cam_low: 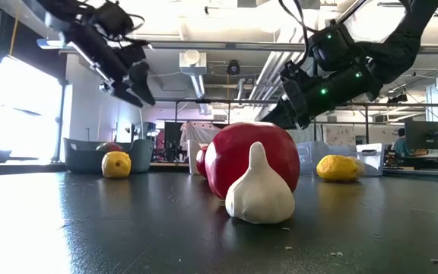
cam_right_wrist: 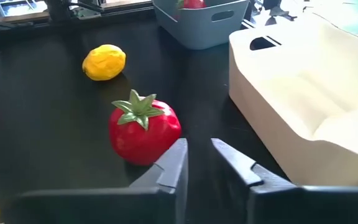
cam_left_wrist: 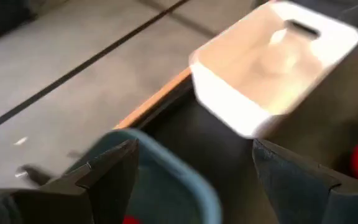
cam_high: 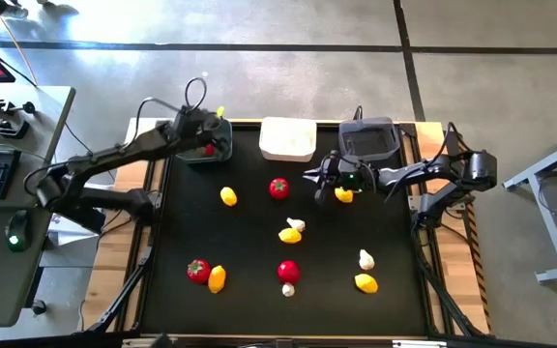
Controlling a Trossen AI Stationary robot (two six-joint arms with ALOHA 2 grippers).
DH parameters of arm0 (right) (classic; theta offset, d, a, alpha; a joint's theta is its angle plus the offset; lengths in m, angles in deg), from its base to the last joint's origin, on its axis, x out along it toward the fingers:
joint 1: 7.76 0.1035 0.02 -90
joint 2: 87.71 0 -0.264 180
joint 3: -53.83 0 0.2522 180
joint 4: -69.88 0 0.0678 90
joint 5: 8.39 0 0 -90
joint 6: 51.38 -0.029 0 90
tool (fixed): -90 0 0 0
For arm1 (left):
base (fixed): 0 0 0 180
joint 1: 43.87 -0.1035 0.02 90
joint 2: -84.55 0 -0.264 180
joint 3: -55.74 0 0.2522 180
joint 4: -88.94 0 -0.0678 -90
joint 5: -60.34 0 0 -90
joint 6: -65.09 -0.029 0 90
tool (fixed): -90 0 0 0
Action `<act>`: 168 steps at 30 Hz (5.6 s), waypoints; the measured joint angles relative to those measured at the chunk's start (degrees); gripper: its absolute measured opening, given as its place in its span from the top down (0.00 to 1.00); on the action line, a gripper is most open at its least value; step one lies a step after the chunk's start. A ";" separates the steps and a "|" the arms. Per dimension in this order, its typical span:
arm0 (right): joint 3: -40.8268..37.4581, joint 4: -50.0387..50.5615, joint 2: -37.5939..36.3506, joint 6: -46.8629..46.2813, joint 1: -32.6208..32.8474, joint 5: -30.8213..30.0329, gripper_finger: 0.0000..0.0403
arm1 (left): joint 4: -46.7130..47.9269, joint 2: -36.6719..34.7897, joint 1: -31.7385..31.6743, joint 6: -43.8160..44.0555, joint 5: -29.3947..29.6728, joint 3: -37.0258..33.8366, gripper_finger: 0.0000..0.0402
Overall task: Sort produce into baskets
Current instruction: Put the top right yellow lemon into the transparent bin
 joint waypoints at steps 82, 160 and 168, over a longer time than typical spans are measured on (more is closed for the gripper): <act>31.10 87.33 10.25 -17.17 -1.39 -1.08 0.48 | -92.91 22.52 17.55 4.57 -33.21 -35.16 1.00; 40.68 72.73 10.19 -15.34 -40.41 0.57 0.78 | -99.95 17.42 8.42 11.45 -32.53 -41.33 1.00; 40.68 71.45 14.79 -18.00 -39.48 -0.12 0.78 | -99.91 17.42 8.42 11.45 -32.53 -41.33 1.00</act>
